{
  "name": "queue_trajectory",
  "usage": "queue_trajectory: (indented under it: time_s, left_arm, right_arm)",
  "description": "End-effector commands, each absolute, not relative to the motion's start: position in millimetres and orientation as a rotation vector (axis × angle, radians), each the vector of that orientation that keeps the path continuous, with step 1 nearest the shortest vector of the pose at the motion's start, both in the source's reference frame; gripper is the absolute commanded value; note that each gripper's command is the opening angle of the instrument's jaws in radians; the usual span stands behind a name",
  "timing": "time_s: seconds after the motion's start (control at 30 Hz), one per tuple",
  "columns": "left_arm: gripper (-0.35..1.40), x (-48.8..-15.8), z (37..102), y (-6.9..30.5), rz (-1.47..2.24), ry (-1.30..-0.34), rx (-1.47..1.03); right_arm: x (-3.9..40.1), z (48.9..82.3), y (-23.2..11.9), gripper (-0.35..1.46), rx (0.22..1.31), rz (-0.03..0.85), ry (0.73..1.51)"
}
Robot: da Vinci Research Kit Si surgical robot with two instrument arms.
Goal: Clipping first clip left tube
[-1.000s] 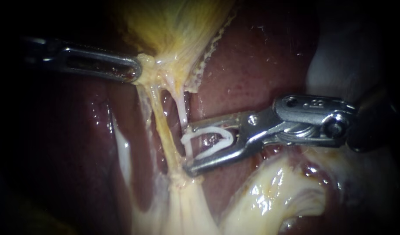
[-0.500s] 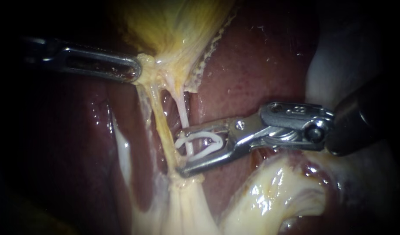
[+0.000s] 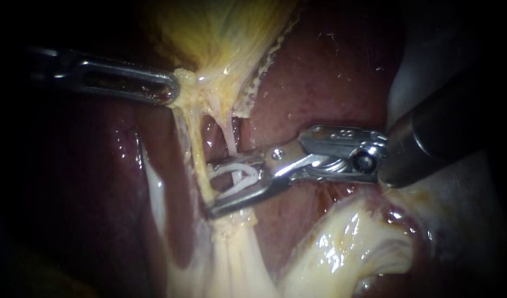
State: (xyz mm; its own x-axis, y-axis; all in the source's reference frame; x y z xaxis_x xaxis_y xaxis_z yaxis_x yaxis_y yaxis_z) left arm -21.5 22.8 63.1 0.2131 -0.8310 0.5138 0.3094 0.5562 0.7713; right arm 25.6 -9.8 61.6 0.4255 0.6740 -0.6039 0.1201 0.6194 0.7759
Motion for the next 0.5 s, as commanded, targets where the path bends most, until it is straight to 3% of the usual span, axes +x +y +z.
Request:
queue_trajectory:
  time_s: [0.03, 0.5]
  left_arm:
    - [-0.35, -21.6, 63.1, 22.8, -0.856, -1.082, 0.583]
    - [-0.35, -21.7, 63.2, 22.7, -0.854, -1.079, 0.585]
  right_arm:
    - [25.8, 61.3, -10.0, 0.5, 0.866, 0.408, 1.113]
    - [27.6, 58.1, -12.7, 0.5, 0.957, 0.374, 1.168]
